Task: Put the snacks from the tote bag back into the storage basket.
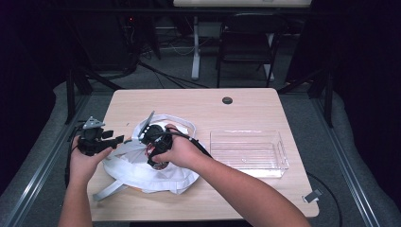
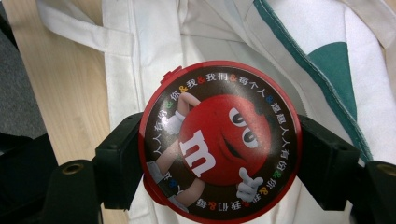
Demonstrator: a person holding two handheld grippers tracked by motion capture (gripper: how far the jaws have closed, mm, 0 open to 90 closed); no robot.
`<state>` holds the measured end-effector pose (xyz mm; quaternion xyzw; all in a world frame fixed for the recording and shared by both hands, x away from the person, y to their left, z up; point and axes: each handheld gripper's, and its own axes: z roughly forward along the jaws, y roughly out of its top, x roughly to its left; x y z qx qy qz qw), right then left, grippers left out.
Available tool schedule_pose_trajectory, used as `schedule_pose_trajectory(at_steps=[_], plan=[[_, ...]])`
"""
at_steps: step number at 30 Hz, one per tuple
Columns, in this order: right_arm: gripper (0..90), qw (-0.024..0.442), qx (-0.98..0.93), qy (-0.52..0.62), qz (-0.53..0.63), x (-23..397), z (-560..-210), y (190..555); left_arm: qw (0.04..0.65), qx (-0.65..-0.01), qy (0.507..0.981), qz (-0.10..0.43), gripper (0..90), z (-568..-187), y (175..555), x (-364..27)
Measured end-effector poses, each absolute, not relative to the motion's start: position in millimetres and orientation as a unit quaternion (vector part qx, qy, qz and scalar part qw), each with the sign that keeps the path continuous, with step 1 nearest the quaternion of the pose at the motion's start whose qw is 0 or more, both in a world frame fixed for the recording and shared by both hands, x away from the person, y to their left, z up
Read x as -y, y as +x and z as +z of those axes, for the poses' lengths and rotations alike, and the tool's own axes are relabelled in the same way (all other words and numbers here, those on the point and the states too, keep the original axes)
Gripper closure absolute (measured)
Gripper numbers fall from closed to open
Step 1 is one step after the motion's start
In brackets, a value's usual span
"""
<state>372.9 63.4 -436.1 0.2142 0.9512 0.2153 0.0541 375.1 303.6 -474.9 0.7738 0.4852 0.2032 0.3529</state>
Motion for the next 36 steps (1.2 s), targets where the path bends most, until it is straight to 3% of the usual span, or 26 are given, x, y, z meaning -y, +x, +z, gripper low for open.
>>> schedule_pose_trajectory(at_steps=[16,36], plan=[[25.3,0.052,-0.947,0.226,0.223,-46,-421,376,0.349,-0.486,0.775,0.205,47.9,-475,375,-304],[25.3,0.09,-0.938,0.248,0.224,-4,-394,387,0.349,-0.49,0.772,0.206,47.9,-475,375,-305]])
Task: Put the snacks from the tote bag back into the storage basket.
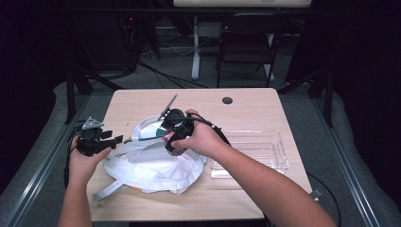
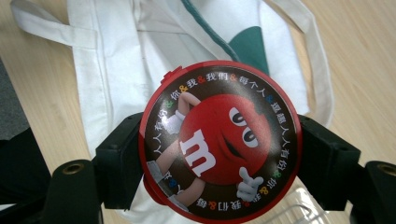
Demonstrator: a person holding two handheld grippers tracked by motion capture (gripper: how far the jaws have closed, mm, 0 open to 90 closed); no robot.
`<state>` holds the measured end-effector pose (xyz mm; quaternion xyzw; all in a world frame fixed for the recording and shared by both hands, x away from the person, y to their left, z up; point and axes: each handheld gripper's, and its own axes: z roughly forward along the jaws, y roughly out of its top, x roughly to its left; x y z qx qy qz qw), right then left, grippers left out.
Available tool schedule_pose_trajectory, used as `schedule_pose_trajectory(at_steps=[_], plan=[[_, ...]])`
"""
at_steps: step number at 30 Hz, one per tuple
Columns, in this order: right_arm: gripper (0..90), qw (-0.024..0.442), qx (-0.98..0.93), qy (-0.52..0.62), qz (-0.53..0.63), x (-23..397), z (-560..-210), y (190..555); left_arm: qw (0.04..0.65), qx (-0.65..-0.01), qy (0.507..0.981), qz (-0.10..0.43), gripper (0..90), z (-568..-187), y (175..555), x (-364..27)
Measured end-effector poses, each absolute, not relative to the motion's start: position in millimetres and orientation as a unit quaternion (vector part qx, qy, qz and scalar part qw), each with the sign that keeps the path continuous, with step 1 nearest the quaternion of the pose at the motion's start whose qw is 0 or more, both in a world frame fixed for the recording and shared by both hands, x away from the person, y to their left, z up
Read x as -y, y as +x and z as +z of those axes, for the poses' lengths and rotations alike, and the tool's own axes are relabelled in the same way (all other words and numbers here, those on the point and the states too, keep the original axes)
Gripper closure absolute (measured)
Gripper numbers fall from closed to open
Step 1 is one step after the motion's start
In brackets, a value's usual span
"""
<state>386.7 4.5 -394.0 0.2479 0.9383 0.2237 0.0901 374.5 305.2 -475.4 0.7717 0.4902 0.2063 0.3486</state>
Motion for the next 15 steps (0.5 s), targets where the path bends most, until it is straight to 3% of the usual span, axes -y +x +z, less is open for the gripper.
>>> schedule_pose_trajectory(at_steps=[15], plan=[[25.3,0.104,-0.927,0.272,0.234,44,-383,392,0.346,-0.49,0.772,0.209,47.8,-476,374,-305]])
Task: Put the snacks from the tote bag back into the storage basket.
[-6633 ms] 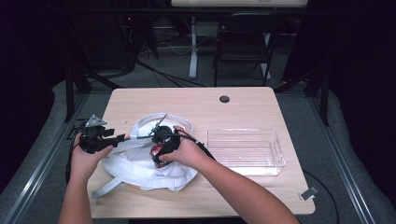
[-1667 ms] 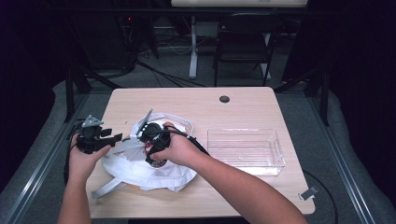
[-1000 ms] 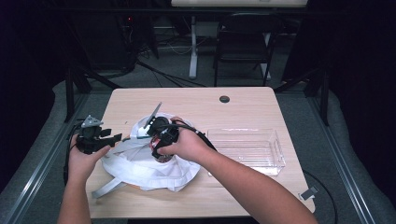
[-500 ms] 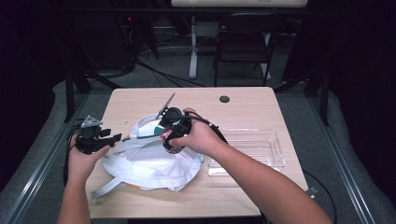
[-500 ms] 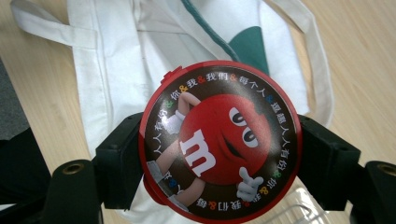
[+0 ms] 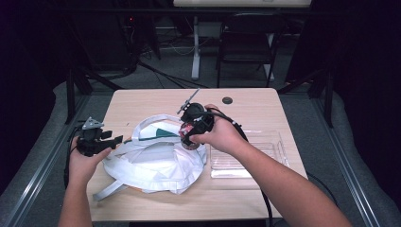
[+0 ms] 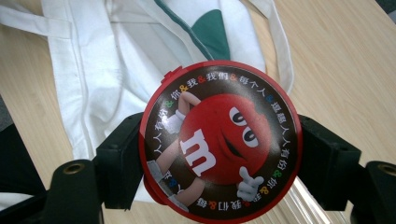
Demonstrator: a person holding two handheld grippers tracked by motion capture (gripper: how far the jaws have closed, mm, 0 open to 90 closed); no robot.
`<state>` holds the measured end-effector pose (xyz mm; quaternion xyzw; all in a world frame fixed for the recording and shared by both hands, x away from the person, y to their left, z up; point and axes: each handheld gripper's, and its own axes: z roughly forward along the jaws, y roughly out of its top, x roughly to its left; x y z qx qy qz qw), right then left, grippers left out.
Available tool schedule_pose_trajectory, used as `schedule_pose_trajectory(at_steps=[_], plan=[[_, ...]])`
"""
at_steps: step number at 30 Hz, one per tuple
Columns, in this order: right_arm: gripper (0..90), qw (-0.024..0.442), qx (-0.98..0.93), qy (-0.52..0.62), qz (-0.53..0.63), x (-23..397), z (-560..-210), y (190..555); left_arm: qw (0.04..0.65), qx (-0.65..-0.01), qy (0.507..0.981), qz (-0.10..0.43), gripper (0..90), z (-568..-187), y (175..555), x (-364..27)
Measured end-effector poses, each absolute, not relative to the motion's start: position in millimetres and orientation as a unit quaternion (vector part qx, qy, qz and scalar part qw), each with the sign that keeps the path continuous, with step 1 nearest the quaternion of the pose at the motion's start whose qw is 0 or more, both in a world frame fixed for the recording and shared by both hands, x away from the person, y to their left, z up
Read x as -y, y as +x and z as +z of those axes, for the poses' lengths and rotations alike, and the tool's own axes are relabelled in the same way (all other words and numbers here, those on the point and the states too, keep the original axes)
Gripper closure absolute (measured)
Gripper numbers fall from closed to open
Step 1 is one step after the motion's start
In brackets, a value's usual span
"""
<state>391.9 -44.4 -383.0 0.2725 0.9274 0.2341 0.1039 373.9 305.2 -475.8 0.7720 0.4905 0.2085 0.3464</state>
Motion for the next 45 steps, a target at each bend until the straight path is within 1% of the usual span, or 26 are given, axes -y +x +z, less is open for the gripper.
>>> schedule_pose_trajectory(at_steps=[16,27,38,45], plan=[[25.3,0.114,-0.918,0.302,0.232,90,-385,398,0.34,-0.489,0.776,0.208,47.8,-477,375,-303],[25.4,0.127,-0.911,0.317,0.231,111,-383,398,0.346,-0.491,0.772,0.208,47.5,-477,378,-303],[25.4,0.132,-0.906,0.331,0.227,134,-392,399,0.347,-0.493,0.771,0.206,47.6,-478,381,-303],[25.3,0.136,-0.905,0.335,0.226,143,-392,401,0.346,-0.495,0.77,0.205,47.6,-478,381,-303]])
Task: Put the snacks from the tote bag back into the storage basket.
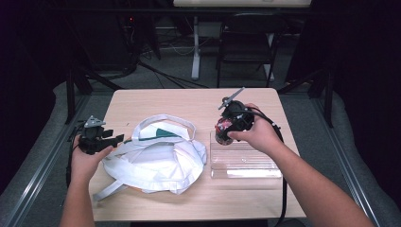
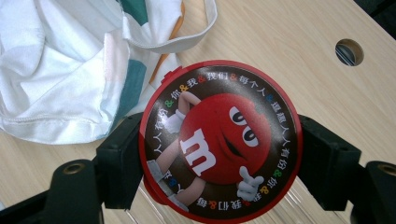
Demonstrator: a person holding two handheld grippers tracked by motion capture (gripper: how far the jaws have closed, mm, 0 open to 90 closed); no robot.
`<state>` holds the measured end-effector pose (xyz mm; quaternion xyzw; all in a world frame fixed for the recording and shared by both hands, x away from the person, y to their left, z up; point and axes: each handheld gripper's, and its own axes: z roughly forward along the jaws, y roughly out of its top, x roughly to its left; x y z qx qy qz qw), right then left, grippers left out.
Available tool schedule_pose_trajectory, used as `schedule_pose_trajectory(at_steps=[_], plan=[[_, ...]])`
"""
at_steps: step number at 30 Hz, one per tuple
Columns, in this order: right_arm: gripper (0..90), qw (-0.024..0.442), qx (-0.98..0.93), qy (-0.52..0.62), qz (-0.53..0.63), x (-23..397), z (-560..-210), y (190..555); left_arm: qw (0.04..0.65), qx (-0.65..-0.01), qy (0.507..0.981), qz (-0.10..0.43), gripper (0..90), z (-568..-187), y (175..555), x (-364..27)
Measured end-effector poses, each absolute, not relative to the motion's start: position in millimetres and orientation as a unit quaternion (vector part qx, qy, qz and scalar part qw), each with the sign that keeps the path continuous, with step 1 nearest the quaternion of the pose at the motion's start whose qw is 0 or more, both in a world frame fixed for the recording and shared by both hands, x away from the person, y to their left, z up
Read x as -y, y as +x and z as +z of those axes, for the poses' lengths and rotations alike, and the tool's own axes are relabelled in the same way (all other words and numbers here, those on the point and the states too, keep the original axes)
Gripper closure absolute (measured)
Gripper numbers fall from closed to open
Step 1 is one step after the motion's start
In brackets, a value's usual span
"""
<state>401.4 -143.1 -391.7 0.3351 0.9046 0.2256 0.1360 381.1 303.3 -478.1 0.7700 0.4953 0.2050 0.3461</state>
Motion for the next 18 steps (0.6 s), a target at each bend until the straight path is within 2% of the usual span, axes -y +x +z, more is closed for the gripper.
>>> schedule_pose_trajectory(at_steps=[18], plan=[[25.4,0.135,-0.909,0.324,0.223,149,-403,405,0.343,-0.496,0.771,0.206,47.6,-478,381,-303]])
